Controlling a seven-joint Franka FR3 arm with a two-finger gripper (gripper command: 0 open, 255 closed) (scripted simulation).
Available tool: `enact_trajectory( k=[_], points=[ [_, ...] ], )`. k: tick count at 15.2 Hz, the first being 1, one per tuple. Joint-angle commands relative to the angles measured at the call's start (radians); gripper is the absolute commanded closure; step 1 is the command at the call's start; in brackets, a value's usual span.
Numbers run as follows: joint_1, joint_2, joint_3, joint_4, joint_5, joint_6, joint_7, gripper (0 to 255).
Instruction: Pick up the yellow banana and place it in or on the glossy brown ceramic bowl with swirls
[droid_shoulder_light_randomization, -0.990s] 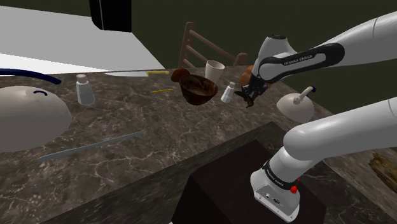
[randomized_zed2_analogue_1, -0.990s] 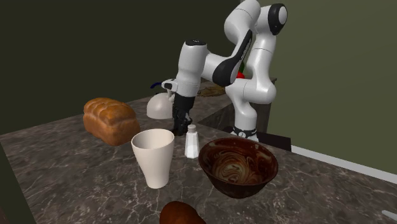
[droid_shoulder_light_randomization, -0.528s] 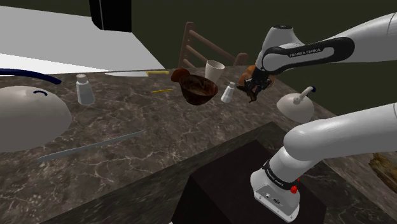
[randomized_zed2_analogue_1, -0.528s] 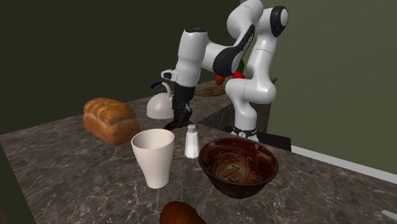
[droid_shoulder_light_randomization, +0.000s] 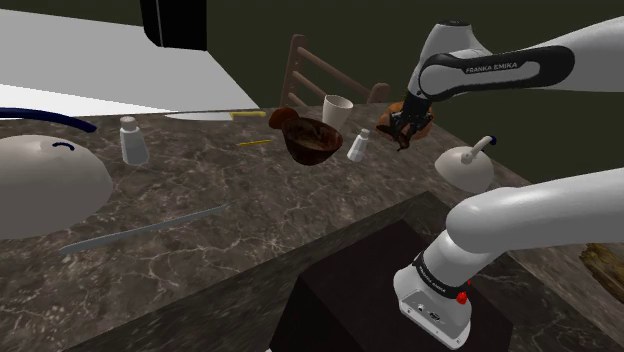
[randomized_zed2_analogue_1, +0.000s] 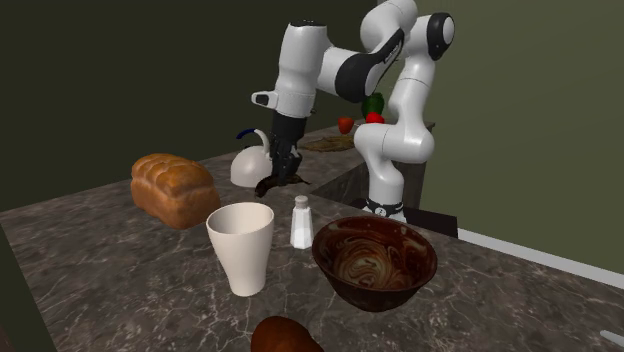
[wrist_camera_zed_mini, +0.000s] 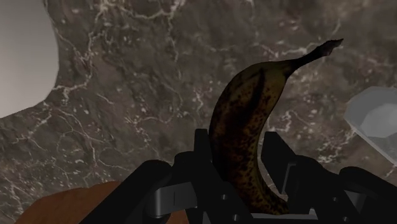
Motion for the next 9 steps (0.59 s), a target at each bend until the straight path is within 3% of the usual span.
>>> enact_trajectory(
  k=[1,9],
  points=[
    [0.002,-0.01,0.002,0.023,0.006,-0.032,-0.009,255],
    [0.009,-0.034,0.014,0.114,0.028,-0.145,-0.035,255]
  ],
)
